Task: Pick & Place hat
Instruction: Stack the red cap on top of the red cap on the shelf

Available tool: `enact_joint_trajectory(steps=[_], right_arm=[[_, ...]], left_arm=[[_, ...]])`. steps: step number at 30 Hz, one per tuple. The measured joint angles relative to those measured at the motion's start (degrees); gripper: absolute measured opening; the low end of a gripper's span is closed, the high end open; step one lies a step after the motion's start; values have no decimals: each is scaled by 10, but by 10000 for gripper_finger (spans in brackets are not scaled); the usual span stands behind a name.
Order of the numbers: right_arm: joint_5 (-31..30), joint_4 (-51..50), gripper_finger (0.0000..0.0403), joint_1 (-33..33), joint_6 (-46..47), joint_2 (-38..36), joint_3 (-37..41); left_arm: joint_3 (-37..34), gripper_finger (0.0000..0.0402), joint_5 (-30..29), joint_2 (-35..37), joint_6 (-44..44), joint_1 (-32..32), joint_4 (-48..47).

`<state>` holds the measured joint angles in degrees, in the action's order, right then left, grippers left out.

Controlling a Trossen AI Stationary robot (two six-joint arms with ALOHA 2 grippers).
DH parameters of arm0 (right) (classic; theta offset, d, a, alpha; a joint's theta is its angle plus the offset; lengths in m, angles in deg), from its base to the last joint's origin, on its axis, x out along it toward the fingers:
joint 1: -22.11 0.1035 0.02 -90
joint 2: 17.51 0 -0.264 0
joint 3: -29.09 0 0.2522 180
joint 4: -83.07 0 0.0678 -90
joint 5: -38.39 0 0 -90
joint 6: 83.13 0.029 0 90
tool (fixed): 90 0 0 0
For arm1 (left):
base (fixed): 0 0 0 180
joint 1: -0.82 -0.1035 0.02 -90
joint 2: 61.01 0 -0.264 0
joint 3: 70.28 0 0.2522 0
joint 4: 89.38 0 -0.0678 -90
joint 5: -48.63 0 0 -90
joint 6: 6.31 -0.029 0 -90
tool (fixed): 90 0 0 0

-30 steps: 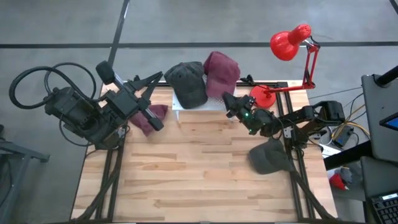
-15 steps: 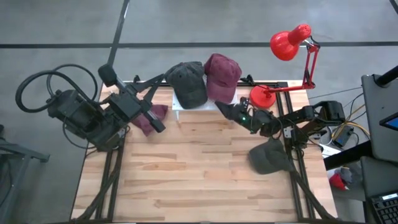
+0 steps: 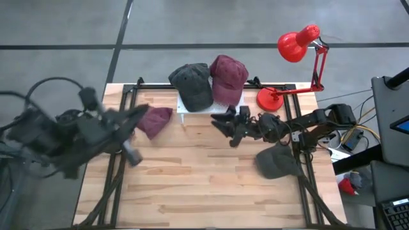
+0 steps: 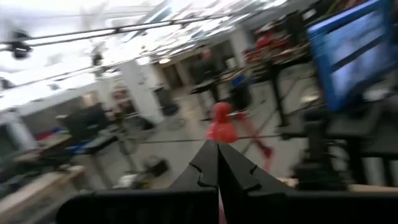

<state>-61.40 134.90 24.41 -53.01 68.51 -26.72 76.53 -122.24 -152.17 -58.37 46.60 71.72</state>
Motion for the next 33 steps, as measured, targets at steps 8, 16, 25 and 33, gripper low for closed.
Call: enact_joint_trajectory(steps=[8,16,25,33], right_arm=[[8,-442,173,60,-130,-7,-172],[-54,-948,169,118,-92,32,-378],[-54,-1160,168,172,-74,56,-478],[-20,-1243,163,191,-95,51,-496]], left_arm=[[-23,0,-61,2,54,154,-1],[-86,0,-92,5,138,284,-3],[-203,0,-91,31,246,351,-4],[-326,0,93,106,370,310,-17]])
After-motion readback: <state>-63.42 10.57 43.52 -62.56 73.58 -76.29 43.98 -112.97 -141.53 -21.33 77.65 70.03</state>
